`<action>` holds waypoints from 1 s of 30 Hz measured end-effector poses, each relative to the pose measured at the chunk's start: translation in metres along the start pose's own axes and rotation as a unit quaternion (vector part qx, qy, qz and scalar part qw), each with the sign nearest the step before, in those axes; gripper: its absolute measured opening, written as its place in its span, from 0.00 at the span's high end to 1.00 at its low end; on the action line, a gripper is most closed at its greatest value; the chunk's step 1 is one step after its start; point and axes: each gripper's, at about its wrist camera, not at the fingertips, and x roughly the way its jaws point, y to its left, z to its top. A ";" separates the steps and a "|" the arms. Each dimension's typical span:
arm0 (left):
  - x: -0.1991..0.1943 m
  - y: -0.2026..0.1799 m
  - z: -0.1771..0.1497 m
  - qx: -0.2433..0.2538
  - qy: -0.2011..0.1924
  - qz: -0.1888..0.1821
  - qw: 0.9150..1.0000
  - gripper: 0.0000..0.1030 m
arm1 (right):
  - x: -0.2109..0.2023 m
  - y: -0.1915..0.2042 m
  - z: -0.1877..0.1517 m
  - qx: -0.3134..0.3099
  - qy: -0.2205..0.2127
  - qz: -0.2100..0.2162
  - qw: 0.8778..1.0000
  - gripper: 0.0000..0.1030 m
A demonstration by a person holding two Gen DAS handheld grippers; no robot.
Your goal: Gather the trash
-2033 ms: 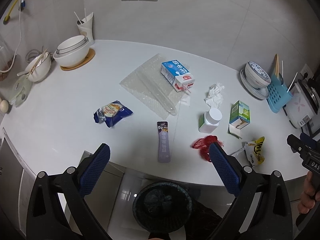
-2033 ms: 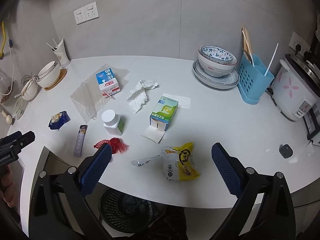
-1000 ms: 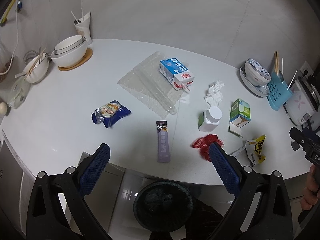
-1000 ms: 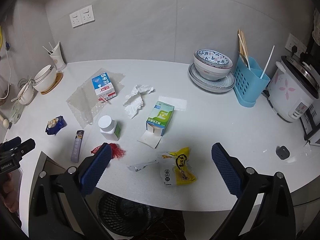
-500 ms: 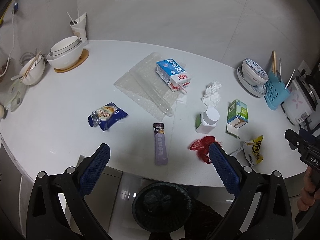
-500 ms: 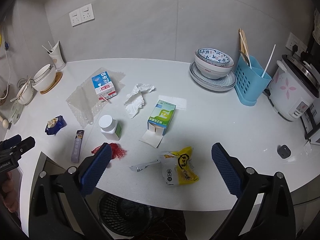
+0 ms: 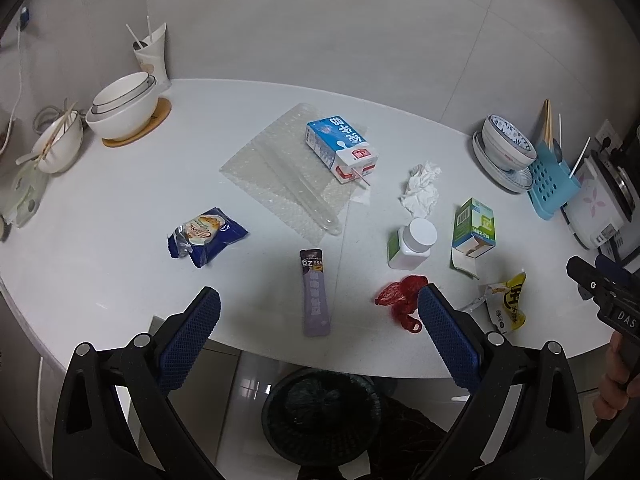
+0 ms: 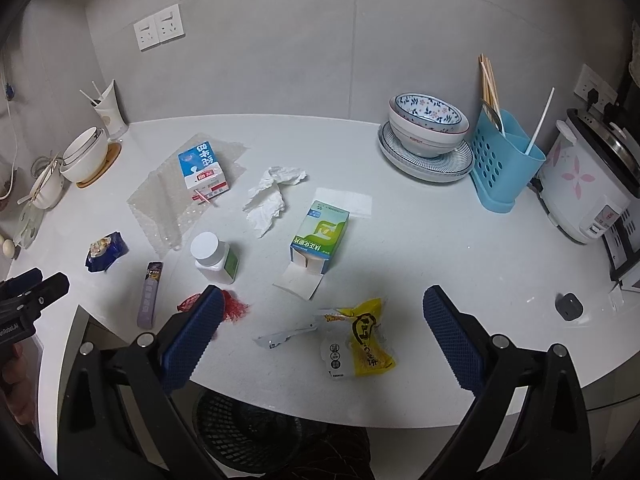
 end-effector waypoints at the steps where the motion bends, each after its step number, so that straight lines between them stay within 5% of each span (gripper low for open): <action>1: 0.002 0.000 0.000 0.000 0.002 0.000 1.000 0.06 | 0.002 0.000 0.000 0.000 0.001 0.000 1.000 0.07; 17: 0.098 -0.002 -0.003 0.007 0.088 0.033 0.996 0.07 | 0.082 -0.046 -0.022 -0.009 0.091 -0.001 0.996 0.11; 30: 0.159 0.000 -0.011 -0.001 0.153 0.061 0.986 0.13 | 0.139 -0.055 -0.044 -0.012 0.190 0.026 0.981 0.19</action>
